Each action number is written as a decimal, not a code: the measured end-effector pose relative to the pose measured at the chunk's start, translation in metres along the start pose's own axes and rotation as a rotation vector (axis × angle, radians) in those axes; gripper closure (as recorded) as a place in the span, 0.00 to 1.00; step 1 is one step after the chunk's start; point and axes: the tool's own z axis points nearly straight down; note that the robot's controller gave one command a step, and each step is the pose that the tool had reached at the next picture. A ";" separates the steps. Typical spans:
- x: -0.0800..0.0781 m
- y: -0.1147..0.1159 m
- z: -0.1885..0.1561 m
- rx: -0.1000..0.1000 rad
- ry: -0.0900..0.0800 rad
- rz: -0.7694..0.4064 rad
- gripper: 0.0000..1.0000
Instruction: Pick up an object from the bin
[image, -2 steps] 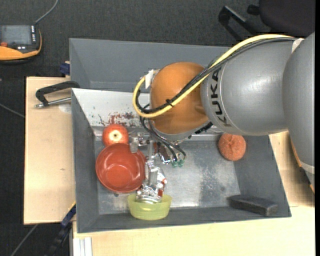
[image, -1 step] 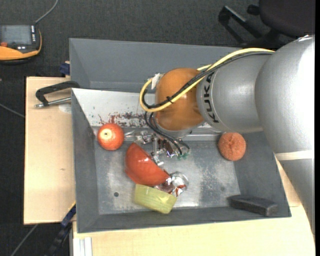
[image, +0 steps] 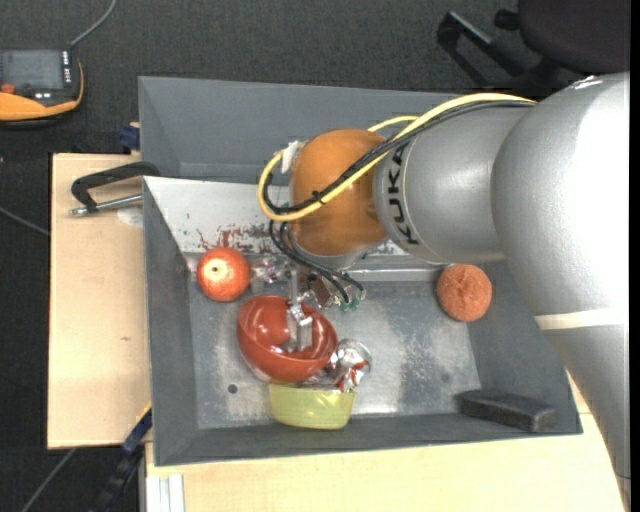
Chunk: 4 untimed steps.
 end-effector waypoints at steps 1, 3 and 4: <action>0.000 -0.001 0.000 0.000 0.000 0.002 1.00; 0.038 -0.078 -0.095 0.006 -0.012 -0.011 1.00; 0.053 -0.069 -0.201 0.010 -0.026 -0.044 1.00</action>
Offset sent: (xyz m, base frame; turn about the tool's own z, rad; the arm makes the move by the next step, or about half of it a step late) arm 0.0000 0.0000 0.0000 0.0000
